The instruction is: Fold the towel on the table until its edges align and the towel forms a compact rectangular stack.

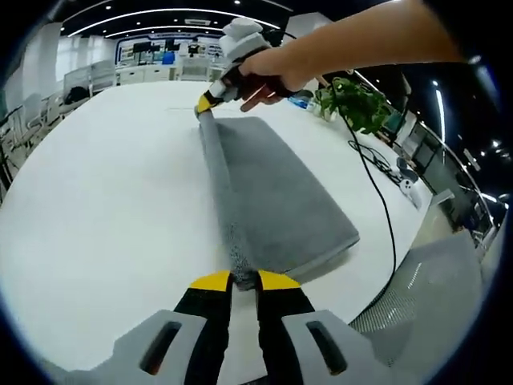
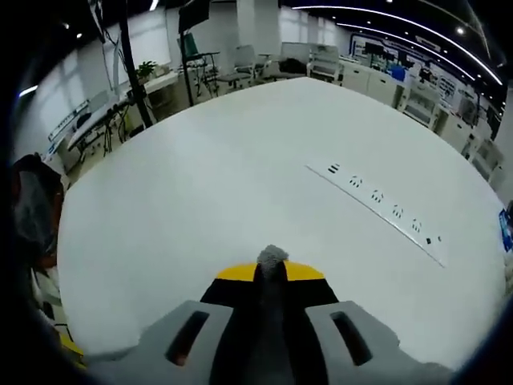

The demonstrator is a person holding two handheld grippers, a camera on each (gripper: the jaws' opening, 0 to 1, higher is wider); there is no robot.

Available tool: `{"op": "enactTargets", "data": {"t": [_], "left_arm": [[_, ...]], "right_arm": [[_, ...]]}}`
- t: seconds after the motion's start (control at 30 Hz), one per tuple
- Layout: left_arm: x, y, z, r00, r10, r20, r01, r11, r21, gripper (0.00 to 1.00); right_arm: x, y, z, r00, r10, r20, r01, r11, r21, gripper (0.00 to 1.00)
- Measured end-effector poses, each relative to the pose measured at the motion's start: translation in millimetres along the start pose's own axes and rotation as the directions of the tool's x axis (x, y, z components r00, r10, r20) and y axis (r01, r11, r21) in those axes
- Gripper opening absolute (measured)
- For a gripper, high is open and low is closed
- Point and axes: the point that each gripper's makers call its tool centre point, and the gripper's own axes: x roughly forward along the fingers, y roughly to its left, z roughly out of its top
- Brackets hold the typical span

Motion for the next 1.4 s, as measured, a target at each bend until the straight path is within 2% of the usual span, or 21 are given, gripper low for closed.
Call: {"op": "enactTargets", "data": {"t": [0.17,0.27,0.37,0.47,0.6,0.83,1.03,1.27,1.4], "left_arm": [[-0.8,0.6,-2.0,1.0,0.002,-0.004,-0.002,1.0,0.014,0.15],[-1.5,2.1,-0.7,1.0,0.009,0.003,-0.009,1.0,0.024,0.15],[-2.5,3.9,0.9,1.0,0.016,0.009,-0.016,1.0,0.026,0.16],[-3.2,3.9,2.9,1.0,0.018,0.015,-0.018,0.999,0.033,0.16],[-3.7,5.1,6.8,0.999,0.021,0.027,-0.022,0.999,0.038,0.17],[-8.7,3.7,20.0,0.999,0.024,0.046,-0.026,0.999,0.04,0.17],[-11.3,5.2,29.0,0.997,0.03,0.068,-0.033,0.998,0.047,0.19],[-15.0,4.3,38.1,0.996,0.027,0.087,-0.033,0.997,0.068,0.22],[-15.9,3.0,41.8,0.995,0.024,0.092,-0.033,0.995,0.094,0.24]], "right_arm": [[0.4,-6.2,8.9,0.999,-0.017,0.051,0.016,1.0,0.016,0.2],[-3.2,-3.0,8.1,0.999,-0.015,0.047,0.014,1.0,0.011,0.23],[-9.8,-9.2,13.6,0.996,-0.041,0.079,0.041,0.999,0.001,0.28],[-15.8,-12.7,13.5,0.996,-0.044,0.078,0.044,0.999,0.011,0.3],[-36.2,-9.9,20.9,0.989,-0.075,0.13,0.076,0.997,-0.003,0.34],[-63.9,-0.5,25.2,0.985,-0.081,0.152,0.081,0.997,0.008,0.38],[-77.2,-11.4,26.5,0.982,-0.083,0.171,0.077,0.996,0.041,0.38],[-94.6,-17.9,31.4,0.973,-0.081,0.218,0.062,0.994,0.093,0.46],[-101.5,-20.6,32.1,0.968,-0.071,0.239,0.051,0.995,0.086,0.5]]}}
